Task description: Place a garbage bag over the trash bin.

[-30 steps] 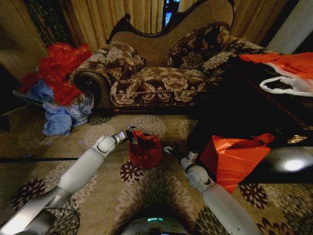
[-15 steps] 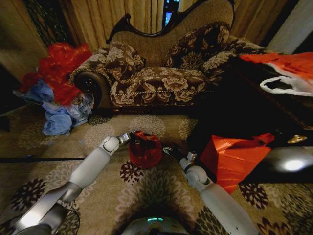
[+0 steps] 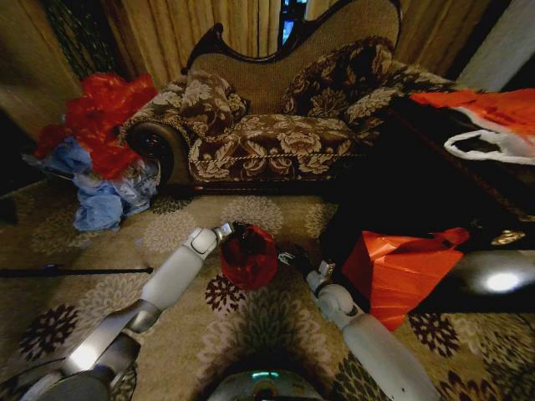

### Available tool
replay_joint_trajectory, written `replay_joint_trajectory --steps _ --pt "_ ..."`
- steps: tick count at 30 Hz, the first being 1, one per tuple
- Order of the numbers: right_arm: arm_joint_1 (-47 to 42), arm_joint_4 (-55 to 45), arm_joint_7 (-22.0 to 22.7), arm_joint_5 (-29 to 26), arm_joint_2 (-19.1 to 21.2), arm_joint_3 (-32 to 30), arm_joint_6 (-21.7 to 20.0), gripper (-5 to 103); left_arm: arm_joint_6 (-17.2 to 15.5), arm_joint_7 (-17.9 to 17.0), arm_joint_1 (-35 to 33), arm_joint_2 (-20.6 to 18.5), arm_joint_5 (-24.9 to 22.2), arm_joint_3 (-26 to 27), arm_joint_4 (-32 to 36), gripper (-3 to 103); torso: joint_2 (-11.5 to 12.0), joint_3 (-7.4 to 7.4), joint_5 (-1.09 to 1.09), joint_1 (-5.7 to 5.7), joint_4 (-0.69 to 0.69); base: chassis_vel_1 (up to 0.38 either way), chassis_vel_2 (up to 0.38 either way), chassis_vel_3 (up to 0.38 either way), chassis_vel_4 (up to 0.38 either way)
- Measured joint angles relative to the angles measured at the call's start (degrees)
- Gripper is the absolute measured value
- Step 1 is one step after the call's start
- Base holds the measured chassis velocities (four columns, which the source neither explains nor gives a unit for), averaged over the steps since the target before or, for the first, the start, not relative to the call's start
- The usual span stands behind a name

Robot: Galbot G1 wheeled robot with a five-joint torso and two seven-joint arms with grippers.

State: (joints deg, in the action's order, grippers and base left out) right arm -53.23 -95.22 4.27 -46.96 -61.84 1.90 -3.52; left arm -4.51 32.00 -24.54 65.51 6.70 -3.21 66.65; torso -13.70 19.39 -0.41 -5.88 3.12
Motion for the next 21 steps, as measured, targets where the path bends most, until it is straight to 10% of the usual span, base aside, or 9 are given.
replay_joint_trajectory --steps 21 --pt "-1.35 -1.82 -0.12 2.06 0.14 1.09 1.19 100 -9.50 -3.24 10.97 5.90 -10.97 -5.28 -15.13 0 0.00 0.00 -0.01 0.00 0.00 0.000 0.000 0.000 0.000"
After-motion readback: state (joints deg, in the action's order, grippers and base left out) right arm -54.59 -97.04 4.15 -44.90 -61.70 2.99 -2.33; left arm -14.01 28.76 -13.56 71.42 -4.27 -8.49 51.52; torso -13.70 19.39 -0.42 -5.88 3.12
